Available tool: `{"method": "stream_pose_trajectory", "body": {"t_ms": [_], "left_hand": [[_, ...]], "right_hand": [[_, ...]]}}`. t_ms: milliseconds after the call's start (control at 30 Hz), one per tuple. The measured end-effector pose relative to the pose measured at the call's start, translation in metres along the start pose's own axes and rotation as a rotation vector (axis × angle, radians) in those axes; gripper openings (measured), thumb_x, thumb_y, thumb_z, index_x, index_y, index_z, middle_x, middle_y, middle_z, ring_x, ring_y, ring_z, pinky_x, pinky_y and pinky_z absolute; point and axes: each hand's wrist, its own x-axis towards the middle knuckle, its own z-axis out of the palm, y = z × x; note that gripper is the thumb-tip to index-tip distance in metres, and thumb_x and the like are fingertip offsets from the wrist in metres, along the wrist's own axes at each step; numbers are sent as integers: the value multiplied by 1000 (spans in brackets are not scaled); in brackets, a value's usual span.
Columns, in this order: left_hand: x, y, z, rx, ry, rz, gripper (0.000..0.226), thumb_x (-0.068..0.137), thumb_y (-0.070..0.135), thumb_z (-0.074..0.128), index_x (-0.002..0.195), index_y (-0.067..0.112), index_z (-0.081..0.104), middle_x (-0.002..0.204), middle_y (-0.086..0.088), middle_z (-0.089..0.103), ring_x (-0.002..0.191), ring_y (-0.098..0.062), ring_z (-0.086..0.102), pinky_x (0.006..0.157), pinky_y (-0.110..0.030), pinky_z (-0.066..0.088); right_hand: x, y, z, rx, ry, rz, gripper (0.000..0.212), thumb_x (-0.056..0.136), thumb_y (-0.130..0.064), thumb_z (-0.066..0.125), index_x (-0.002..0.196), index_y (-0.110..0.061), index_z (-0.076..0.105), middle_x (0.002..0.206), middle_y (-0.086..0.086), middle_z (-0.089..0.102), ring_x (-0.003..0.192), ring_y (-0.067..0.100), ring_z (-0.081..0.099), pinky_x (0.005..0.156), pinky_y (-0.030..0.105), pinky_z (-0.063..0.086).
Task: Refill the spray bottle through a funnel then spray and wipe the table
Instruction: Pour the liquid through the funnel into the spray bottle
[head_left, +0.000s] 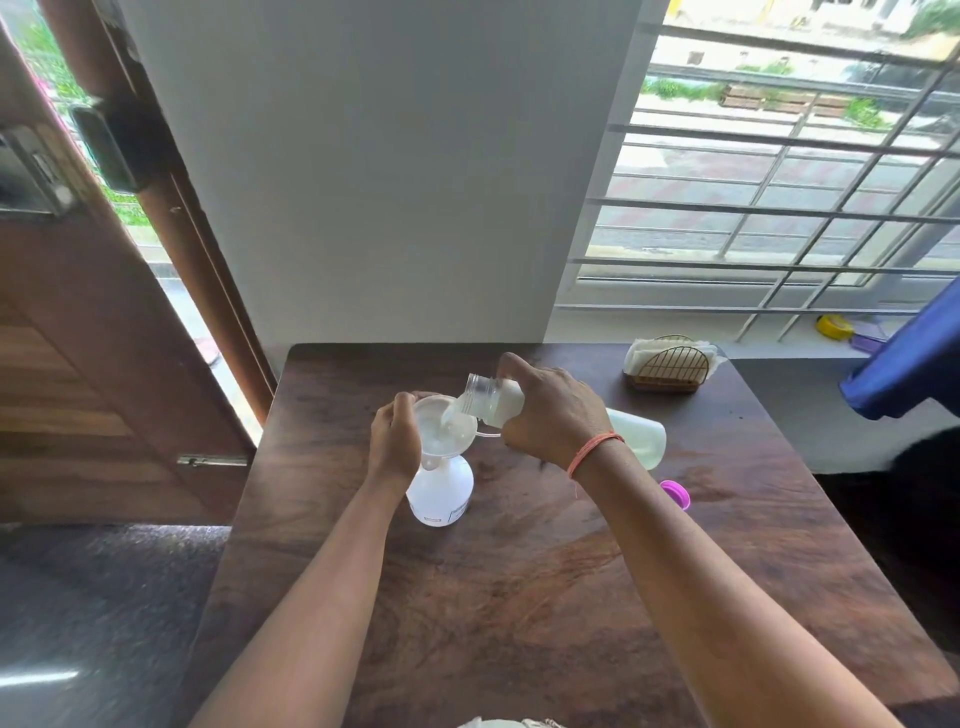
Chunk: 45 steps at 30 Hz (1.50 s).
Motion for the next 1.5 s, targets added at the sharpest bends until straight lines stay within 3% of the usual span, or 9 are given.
{"method": "stream_pose_trajectory", "body": {"t_ms": [633, 833, 1133, 1333, 1500], "left_hand": [[1, -1, 0, -12, -21, 3, 45, 78, 32, 31, 73, 25, 75, 80, 2, 74, 81, -21, 65, 73, -39, 52], [2, -4, -1, -8, -11, -9, 45, 77, 35, 33, 76, 23, 76, 84, -2, 74, 88, -27, 66, 77, -43, 53], [0, -1, -1, 10, -7, -28, 46, 75, 38, 33, 79, 23, 76, 86, -3, 74, 89, -29, 66, 80, -49, 54], [-6, 5, 0, -21, -20, -17, 45, 78, 33, 31, 71, 28, 75, 78, 5, 73, 79, -19, 64, 70, -35, 51], [-6, 5, 0, -19, -23, -13, 46, 79, 31, 31, 68, 30, 75, 77, 7, 73, 79, -18, 65, 70, -35, 51]], "right_hand": [[-2, 1, -4, 1, 2, 19, 41, 68, -21, 63, 103, -27, 43, 81, -5, 51, 81, 24, 40, 66, 31, 32], [-2, 1, -1, -5, -4, -4, 45, 69, -23, 66, 108, -27, 45, 94, 2, 64, 91, 28, 54, 69, 32, 41], [-4, 3, -1, -12, -5, -14, 47, 69, -24, 67, 111, -27, 45, 96, 3, 64, 93, 29, 56, 75, 36, 49], [-2, 3, -2, -6, -14, 11, 44, 67, -22, 64, 106, -28, 45, 81, -4, 50, 80, 24, 45, 68, 32, 39], [-2, 3, -2, 4, -27, 23, 43, 67, -21, 64, 104, -28, 44, 80, -4, 50, 79, 24, 44, 66, 32, 36]]}}
